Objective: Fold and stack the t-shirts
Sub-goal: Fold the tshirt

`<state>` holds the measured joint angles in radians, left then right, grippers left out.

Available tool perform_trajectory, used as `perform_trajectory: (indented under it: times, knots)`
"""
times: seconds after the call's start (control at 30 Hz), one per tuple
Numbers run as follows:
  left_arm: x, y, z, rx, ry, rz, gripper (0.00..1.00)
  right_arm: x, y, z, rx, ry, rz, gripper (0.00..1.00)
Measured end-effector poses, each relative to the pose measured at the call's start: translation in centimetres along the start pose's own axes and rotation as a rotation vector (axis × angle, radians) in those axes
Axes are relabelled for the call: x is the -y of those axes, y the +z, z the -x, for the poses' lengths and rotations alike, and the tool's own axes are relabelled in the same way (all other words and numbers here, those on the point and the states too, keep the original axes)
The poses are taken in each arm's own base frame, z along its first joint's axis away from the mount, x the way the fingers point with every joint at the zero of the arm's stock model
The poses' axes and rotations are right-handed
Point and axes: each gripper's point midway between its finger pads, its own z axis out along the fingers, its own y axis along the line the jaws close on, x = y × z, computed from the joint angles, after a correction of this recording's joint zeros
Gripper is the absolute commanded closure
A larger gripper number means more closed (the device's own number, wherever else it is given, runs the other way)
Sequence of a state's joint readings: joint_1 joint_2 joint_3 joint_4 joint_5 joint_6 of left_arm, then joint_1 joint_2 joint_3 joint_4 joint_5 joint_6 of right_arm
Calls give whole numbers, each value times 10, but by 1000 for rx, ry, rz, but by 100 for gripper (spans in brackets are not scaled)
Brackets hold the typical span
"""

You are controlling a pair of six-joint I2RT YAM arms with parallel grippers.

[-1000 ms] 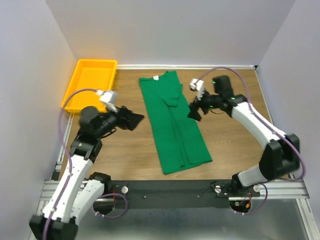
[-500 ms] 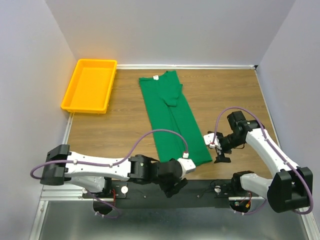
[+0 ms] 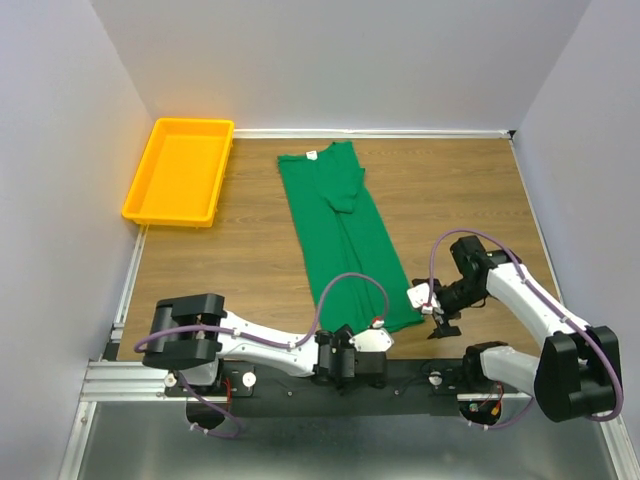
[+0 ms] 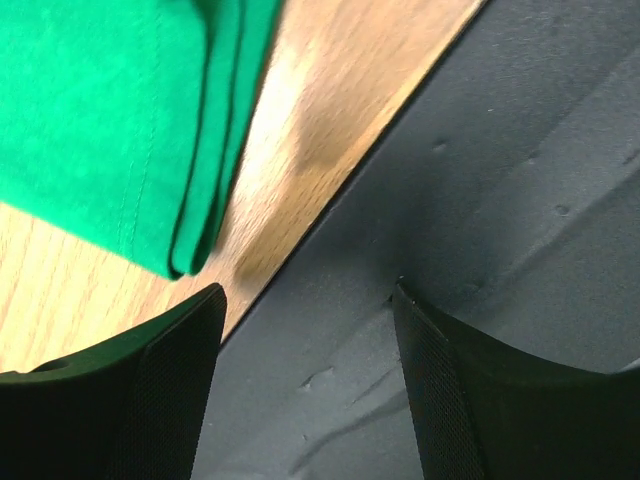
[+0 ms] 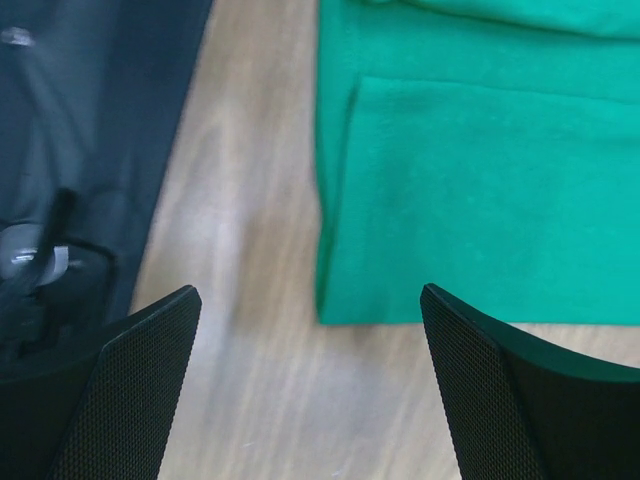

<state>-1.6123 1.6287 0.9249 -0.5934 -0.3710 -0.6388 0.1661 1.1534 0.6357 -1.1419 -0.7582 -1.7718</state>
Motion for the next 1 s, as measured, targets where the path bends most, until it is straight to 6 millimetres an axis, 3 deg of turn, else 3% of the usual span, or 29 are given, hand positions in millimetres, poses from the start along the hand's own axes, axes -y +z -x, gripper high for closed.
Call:
perform_trajectory:
  times: [0.33,0.43,0.5,0.57,0.67,0.7,0.8,0.83,0.9,0.93,1.0]
  knots:
    - [-19,-11,-6,60,-91,26,25,16,23,7,-4,-68,-22,9]
    - [-21,-18,0,91,-123,19,20,23,24,7,-4,-38,-53,18]
    - [-22,-24,5,118,-153,15,17,31,22,9,1,80,-83,24]
    - [-26,-35,15,160,-208,-1,16,68,11,17,24,251,-170,39]
    - [-47,-59,46,271,-368,-46,14,143,-15,23,88,513,-317,41]
    - [-60,-67,59,319,-432,-57,11,183,-31,19,124,639,-390,40]
    - [-122,-99,96,527,-691,-73,2,269,-62,2,222,913,-537,26]
    - [-146,-113,103,608,-773,-68,2,287,-65,-4,249,984,-558,24]
    - [-179,-132,108,742,-899,-68,1,330,-74,-15,329,1154,-595,23]
    - [-192,-136,105,785,-944,-58,1,343,-72,-20,351,1201,-595,23]
    - [-208,-141,102,844,-1009,-59,2,377,-68,-26,419,1326,-589,23]
